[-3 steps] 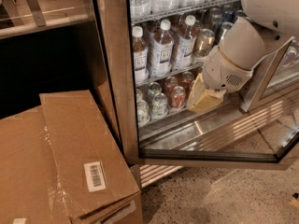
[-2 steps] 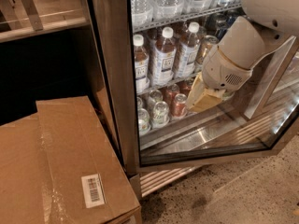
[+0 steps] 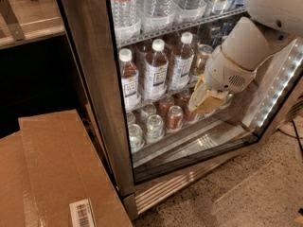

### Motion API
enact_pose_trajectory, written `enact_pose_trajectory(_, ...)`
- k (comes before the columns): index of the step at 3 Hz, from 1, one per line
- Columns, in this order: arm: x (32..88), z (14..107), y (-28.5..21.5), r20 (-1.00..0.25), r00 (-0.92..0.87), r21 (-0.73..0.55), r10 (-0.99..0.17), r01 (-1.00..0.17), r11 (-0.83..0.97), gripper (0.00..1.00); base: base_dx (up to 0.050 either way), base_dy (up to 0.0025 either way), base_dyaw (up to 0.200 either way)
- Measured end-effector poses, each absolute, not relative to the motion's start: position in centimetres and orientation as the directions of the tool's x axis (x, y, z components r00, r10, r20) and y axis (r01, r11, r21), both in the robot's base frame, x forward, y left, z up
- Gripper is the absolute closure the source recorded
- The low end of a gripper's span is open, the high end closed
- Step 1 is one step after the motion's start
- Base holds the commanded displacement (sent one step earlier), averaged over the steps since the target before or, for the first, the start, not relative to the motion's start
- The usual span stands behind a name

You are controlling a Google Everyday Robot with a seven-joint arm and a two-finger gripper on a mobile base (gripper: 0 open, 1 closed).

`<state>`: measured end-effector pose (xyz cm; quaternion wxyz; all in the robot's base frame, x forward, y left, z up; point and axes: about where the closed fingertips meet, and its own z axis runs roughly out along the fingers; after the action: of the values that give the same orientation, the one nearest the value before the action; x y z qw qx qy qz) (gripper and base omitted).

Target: Close left fridge door

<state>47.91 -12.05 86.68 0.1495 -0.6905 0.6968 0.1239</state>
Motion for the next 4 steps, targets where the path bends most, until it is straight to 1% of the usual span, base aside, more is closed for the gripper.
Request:
enact_pose_trajectory(1, 47.91, 86.68, -12.05, -0.379, -0.002, -0.034, -0.925, -0.999, 0.016, 1.0, 0.04, 0.00238, 0.12)
enact_pose_trajectory(4, 47.91, 86.68, -12.05, -0.379, -0.002, -0.034, -0.925, -0.999, 0.016, 1.0, -0.05, -0.0001, 0.001)
